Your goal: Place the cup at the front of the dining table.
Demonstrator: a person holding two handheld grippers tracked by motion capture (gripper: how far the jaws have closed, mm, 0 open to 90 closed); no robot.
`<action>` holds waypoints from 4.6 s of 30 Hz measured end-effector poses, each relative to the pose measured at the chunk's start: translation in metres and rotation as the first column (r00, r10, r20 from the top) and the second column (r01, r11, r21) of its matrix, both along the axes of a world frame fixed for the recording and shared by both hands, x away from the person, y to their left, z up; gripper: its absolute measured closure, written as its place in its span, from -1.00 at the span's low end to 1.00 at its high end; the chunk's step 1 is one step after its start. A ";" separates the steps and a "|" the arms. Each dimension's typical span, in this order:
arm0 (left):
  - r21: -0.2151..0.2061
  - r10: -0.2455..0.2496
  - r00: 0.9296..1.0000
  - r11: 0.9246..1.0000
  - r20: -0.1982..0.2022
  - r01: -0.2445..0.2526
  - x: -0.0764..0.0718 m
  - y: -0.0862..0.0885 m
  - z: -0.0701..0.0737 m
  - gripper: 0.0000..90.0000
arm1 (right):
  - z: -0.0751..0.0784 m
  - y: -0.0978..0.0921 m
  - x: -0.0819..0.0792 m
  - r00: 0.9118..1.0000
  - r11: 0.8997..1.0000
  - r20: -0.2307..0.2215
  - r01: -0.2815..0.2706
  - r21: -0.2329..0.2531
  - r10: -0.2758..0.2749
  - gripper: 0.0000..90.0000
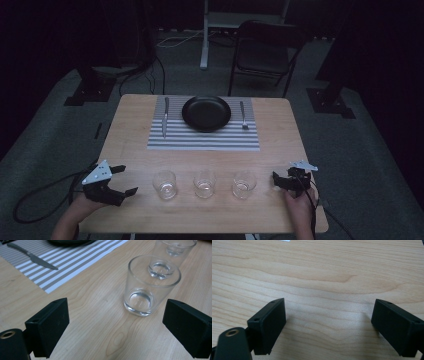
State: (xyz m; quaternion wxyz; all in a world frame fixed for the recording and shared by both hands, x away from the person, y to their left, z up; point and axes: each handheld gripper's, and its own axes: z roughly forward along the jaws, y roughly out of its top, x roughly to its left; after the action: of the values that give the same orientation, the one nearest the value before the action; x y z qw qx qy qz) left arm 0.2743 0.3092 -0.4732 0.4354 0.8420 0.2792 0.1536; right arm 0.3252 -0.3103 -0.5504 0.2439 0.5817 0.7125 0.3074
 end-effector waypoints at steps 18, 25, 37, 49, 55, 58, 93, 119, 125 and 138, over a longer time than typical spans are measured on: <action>0.006 -0.075 0.997 0.997 0.032 0.075 0.006 -0.026 0.017 -0.69 | 0.000 0.000 0.000 1.000 1.000 0.000 0.000 0.000 0.000 -0.74; 0.007 -0.113 0.993 0.994 0.032 0.113 0.009 -0.037 0.024 -0.69 | 0.000 0.000 0.000 1.000 1.000 0.000 0.000 0.000 0.000 -0.74; 0.031 -0.177 0.984 0.984 0.021 0.177 0.018 -0.062 0.034 -0.69 | 0.000 0.000 0.000 1.000 1.000 0.000 0.000 0.000 0.000 -0.74; 0.071 -0.233 0.973 0.970 0.006 0.232 0.026 -0.087 0.037 -0.69 | 0.000 0.000 0.000 1.000 1.000 0.000 0.000 0.000 0.000 -0.74; 0.095 -0.255 0.967 0.963 0.005 0.254 0.032 -0.098 0.038 -0.69 | 0.000 0.000 0.000 1.000 1.000 0.000 0.000 0.000 0.000 -0.74; 0.107 -0.267 0.964 0.958 -0.003 0.266 0.035 -0.105 0.040 -0.69 | 0.000 0.000 0.000 1.000 1.000 0.000 0.000 0.000 0.000 -0.74; 0.231 -0.415 0.901 0.871 -0.124 0.433 0.055 -0.194 0.032 -0.76 | 0.000 0.000 0.000 1.000 1.000 0.000 0.000 0.000 0.000 -0.74; 0.320 -0.445 0.867 0.807 -0.224 0.496 0.064 -0.236 0.013 -0.75 | 0.000 0.000 0.000 1.000 1.000 0.000 0.000 0.001 0.000 -0.74; 0.348 -0.434 0.870 0.798 -0.235 0.492 0.065 -0.240 0.009 -0.75 | 0.000 0.000 0.000 1.000 1.000 0.000 0.000 0.000 0.000 -0.74; 0.416 -0.392 0.880 0.777 -0.267 0.472 0.065 -0.250 0.005 -0.69 | 0.000 0.000 0.000 1.000 1.000 0.000 0.000 0.001 0.000 -0.74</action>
State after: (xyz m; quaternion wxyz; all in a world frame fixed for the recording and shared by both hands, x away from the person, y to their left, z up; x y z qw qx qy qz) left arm 0.3388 0.0588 -0.4684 0.2174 0.9729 0.0674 0.0416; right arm 0.3252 -0.3103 -0.5503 0.2437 0.5820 0.7123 0.3075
